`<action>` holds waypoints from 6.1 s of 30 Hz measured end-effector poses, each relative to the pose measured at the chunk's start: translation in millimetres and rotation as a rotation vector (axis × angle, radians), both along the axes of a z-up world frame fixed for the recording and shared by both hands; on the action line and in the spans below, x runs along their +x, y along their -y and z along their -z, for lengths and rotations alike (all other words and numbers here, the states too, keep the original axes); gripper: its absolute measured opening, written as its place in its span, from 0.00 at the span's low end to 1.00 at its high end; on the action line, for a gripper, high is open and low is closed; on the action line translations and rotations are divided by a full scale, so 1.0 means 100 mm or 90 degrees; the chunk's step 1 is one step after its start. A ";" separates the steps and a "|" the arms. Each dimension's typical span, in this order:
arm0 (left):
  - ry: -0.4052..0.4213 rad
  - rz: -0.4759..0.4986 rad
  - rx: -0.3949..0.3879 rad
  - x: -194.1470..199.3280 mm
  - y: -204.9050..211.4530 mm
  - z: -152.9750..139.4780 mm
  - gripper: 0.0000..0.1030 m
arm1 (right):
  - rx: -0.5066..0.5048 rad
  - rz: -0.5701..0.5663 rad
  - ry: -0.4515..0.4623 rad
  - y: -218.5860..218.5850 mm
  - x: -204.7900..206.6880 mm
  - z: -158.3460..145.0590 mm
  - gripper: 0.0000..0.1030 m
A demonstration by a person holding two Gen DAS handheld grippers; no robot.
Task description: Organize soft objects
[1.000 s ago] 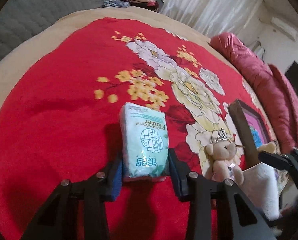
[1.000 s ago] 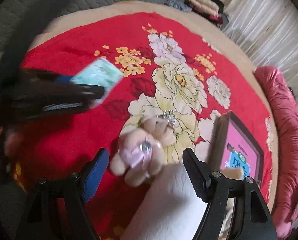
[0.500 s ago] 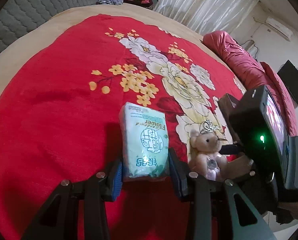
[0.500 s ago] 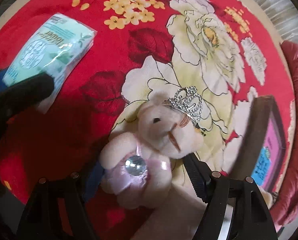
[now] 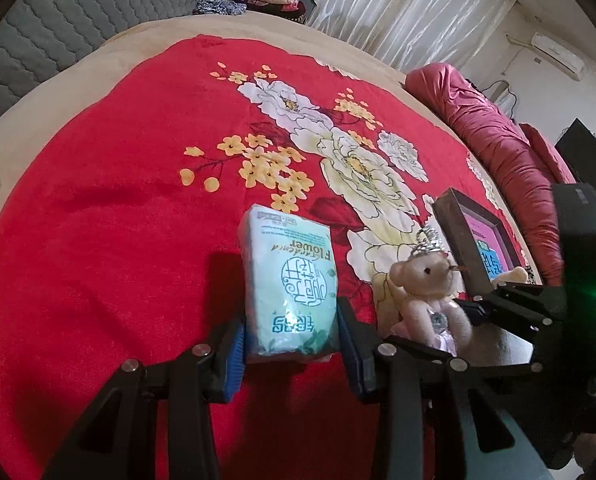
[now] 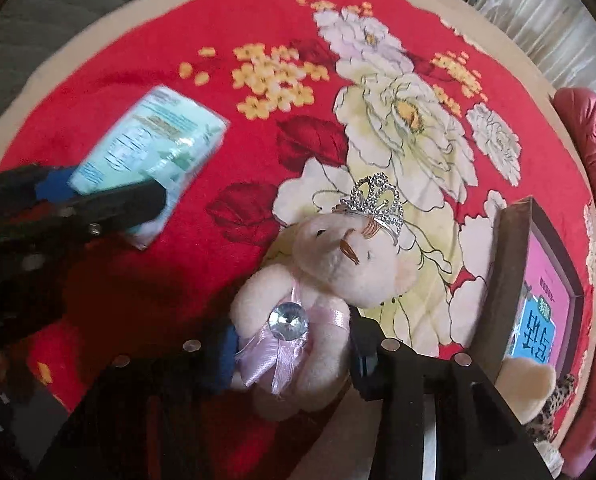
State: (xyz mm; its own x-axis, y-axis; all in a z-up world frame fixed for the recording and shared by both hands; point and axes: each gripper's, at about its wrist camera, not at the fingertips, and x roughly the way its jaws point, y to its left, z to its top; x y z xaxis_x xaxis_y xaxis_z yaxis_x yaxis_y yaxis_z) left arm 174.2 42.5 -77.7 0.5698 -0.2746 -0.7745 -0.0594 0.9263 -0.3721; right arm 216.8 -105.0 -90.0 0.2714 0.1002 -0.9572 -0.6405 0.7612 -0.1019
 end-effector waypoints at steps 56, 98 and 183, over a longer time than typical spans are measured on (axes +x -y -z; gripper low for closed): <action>0.024 0.295 0.072 -0.59 2.81 -0.70 0.40 | 0.253 0.416 0.249 3.12 -1.25 -0.93 0.44; -0.010 0.343 0.155 -0.39 3.24 -0.30 0.39 | 0.254 0.339 0.158 3.00 -0.63 -0.35 0.47; 0.070 0.153 0.106 -1.44 1.75 -0.86 0.66 | 0.198 0.451 0.376 2.12 -2.47 -1.19 0.74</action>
